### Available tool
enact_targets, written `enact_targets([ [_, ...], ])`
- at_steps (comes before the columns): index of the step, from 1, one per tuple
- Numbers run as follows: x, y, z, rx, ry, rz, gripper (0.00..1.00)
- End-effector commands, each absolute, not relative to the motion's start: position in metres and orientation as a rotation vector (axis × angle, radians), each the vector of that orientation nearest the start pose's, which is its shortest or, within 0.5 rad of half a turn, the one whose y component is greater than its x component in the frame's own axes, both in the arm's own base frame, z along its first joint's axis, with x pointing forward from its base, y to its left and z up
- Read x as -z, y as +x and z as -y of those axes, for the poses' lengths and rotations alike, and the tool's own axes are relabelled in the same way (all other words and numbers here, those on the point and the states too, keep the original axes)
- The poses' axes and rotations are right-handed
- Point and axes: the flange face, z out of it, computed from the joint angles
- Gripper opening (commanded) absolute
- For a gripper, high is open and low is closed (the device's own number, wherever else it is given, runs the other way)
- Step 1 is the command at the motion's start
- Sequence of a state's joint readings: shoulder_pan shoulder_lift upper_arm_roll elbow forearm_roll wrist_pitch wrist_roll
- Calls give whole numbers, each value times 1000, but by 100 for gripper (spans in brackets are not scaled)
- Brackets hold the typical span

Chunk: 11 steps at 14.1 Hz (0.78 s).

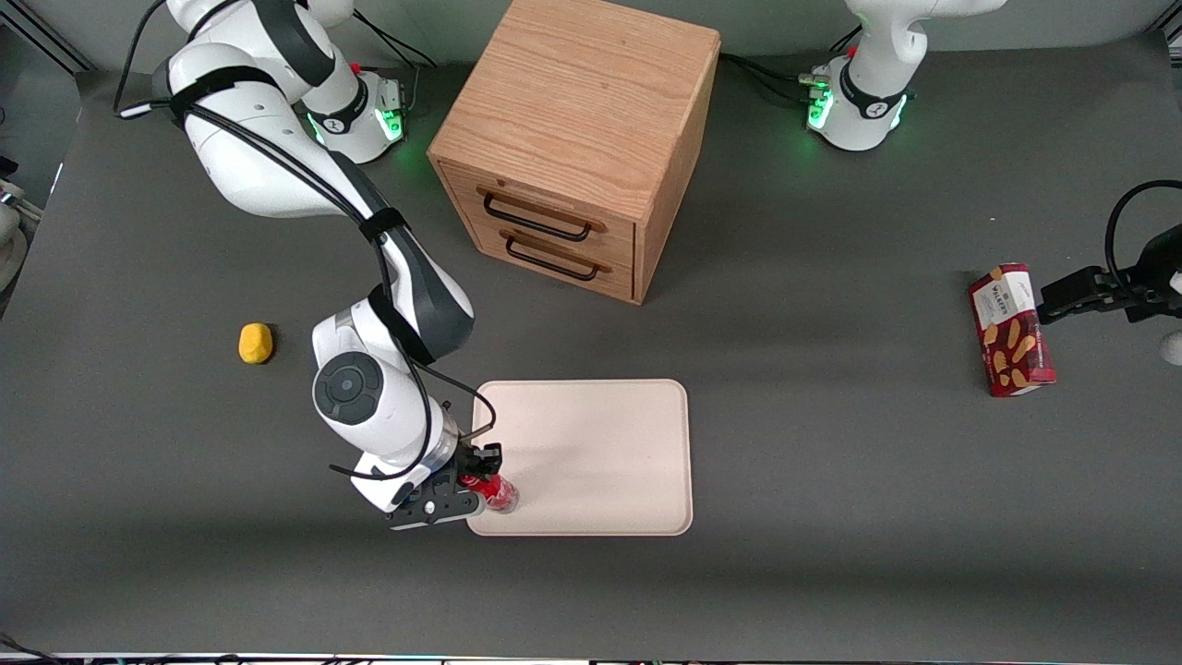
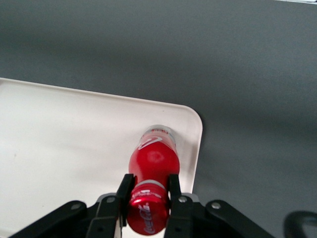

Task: Place coke bottle on tray
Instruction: 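Lower the bottle onto the tray's edge and open the right gripper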

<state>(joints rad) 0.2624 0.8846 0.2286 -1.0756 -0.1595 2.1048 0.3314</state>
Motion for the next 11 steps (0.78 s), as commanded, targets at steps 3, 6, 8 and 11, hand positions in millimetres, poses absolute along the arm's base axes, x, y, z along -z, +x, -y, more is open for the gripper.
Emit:
enact_targets([
  [3, -317, 723, -305, 239, -3052, 209, 58],
  [6, -318, 724, -304, 244, -3052, 203, 100],
  [8, -318, 723, -305, 243, -3051, 204, 100],
  [11, -327, 724, -305, 261, -3046, 205, 100],
])
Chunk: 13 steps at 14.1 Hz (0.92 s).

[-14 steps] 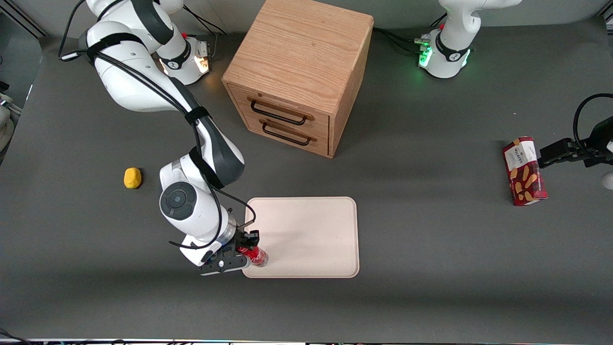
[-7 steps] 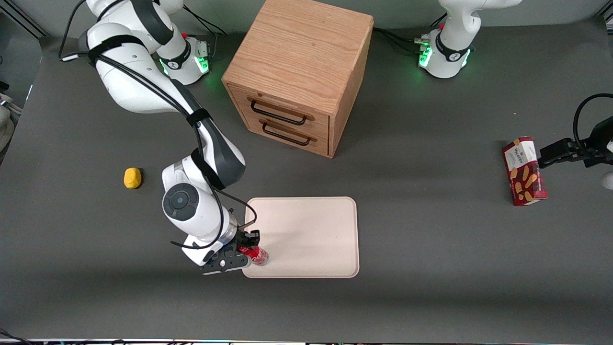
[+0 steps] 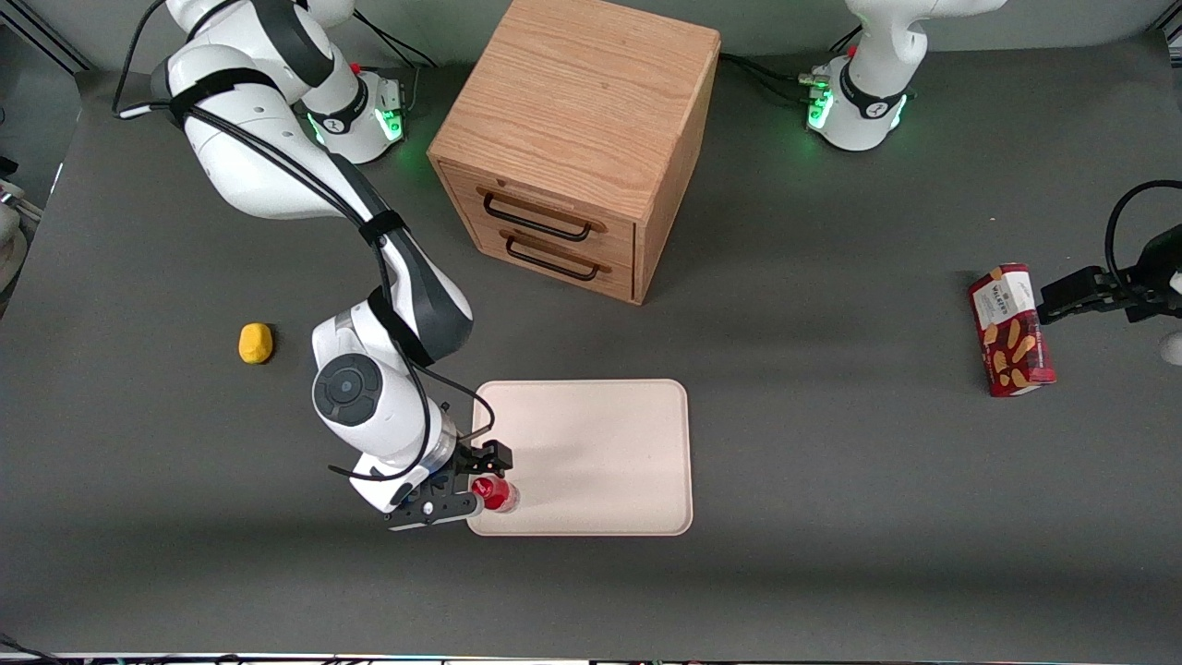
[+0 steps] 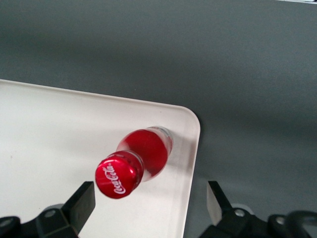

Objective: Place coke bottle on tray

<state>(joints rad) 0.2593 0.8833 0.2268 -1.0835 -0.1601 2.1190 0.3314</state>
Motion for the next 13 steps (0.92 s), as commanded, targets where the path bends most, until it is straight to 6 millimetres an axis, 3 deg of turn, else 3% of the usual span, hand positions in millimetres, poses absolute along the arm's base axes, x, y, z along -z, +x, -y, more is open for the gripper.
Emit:
enact_targets([
  [1, -331, 724, -303, 267, -3044, 202, 100],
  [5, -381, 716, -285, 201, -3084, 178, 100],
  [8, -429, 696, -247, 42, -3155, 137, 100],
  [10, -454, 670, -208, -9, -3152, 25, 100],
  [13, -493, 626, -128, -57, -3068, -190, 100],
])
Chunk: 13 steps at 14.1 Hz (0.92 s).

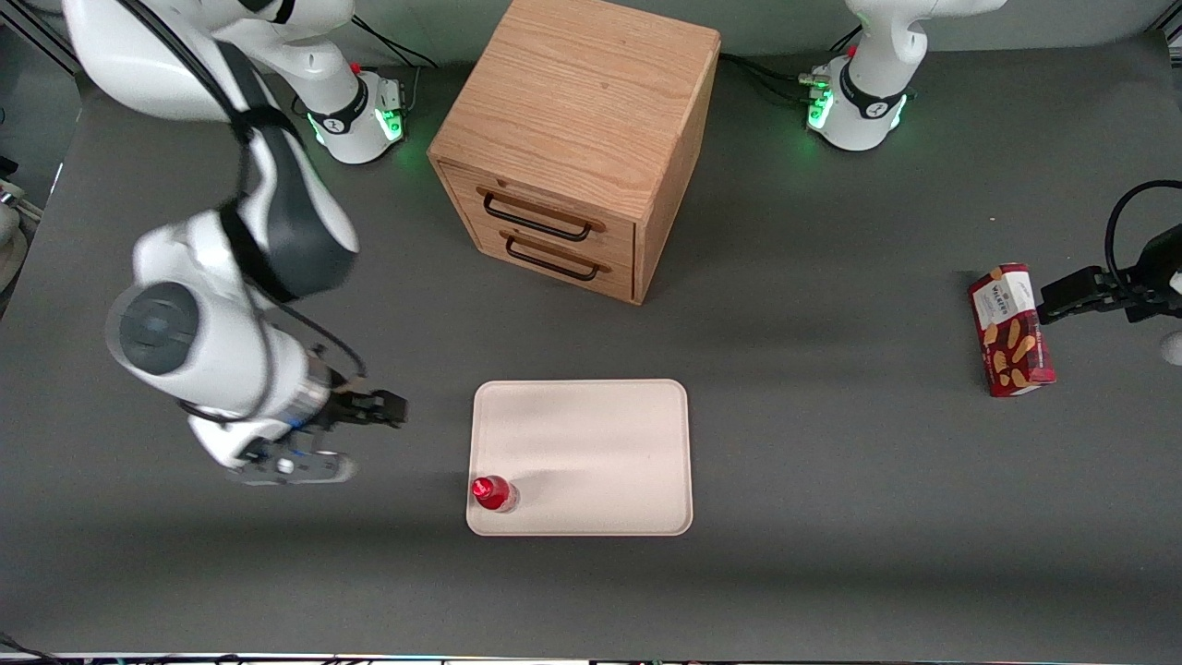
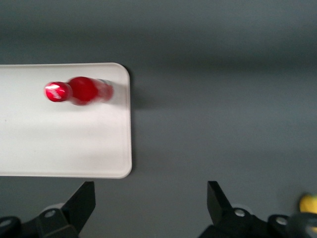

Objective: Place coke bottle on tray

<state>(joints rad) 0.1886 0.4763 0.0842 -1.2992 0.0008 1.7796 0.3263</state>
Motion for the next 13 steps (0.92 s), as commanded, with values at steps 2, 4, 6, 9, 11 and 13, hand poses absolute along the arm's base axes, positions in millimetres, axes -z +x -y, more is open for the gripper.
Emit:
enact_targets([
  [2, -508, 590, -88, -71, -3075, -227, 100],
  [4, -521, 557, -55, -96, -3071, -256, 100],
  [6, -533, 538, -32, -154, -3075, -270, 100],
  [9, -558, 526, -15, -159, -3184, -222, 100],
  [11, -566, 528, -12, -164, -3185, -211, 100],
  [13, -574, 539, -7, -133, -3175, -245, 100],
])
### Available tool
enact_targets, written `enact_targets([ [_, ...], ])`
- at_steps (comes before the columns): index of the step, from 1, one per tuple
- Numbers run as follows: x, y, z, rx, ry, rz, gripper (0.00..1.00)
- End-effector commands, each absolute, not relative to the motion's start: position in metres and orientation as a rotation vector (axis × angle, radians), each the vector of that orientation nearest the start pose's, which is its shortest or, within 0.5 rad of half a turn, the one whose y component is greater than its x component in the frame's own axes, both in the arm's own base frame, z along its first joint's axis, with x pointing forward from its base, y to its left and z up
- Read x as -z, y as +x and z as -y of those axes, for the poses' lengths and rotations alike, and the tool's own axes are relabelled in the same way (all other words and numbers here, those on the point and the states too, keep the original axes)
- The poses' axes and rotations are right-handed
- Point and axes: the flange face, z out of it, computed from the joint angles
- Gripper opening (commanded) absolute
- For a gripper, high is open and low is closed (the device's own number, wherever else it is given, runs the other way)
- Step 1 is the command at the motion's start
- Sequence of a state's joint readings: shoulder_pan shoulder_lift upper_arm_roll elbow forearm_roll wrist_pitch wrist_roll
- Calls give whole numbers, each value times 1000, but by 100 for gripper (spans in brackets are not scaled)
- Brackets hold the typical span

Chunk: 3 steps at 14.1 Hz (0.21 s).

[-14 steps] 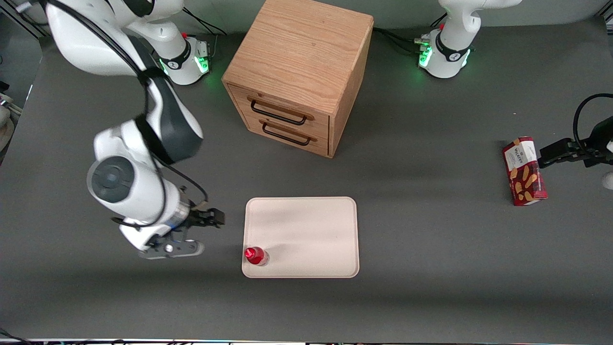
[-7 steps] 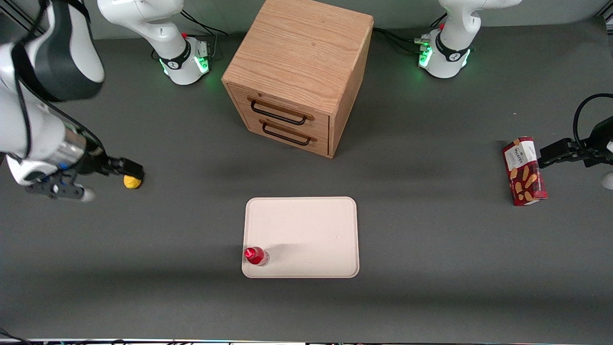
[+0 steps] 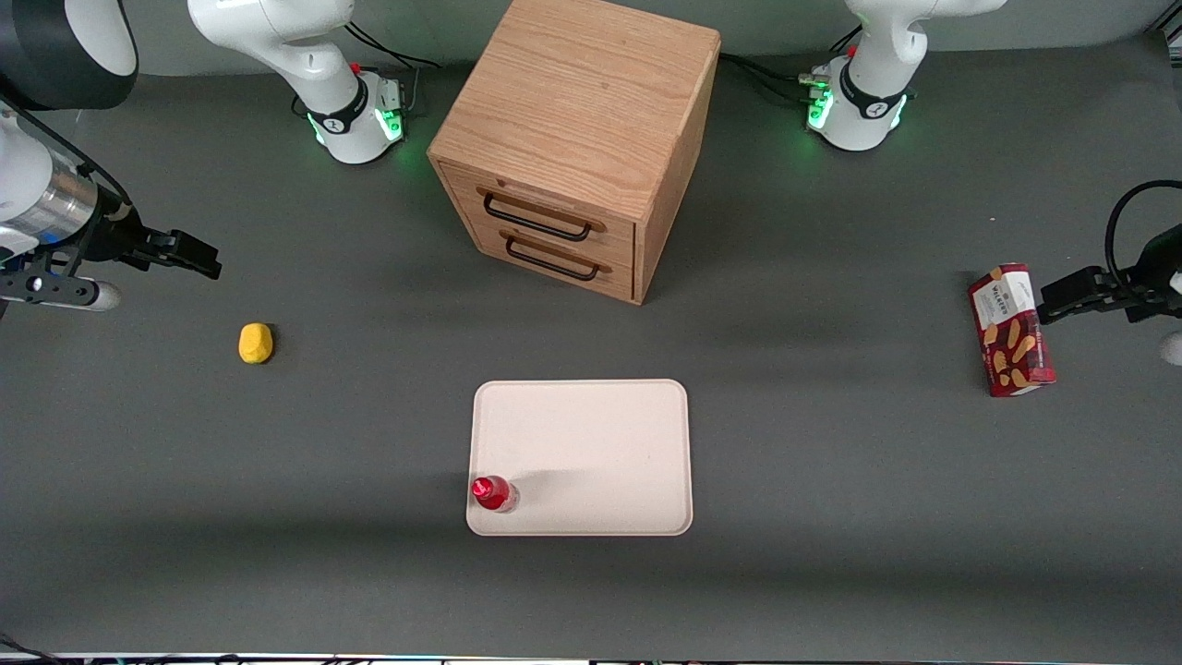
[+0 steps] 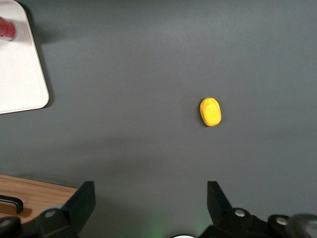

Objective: Place coke bottle on tray

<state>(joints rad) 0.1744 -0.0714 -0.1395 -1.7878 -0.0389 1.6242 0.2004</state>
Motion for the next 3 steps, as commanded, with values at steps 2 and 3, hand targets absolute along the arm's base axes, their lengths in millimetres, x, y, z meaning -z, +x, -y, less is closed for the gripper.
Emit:
enact_targets([
  [2, -585, 549, -8, -89, -3173, -252, 100],
  [3, -588, 553, -8, -76, -3175, -255, 100],
])
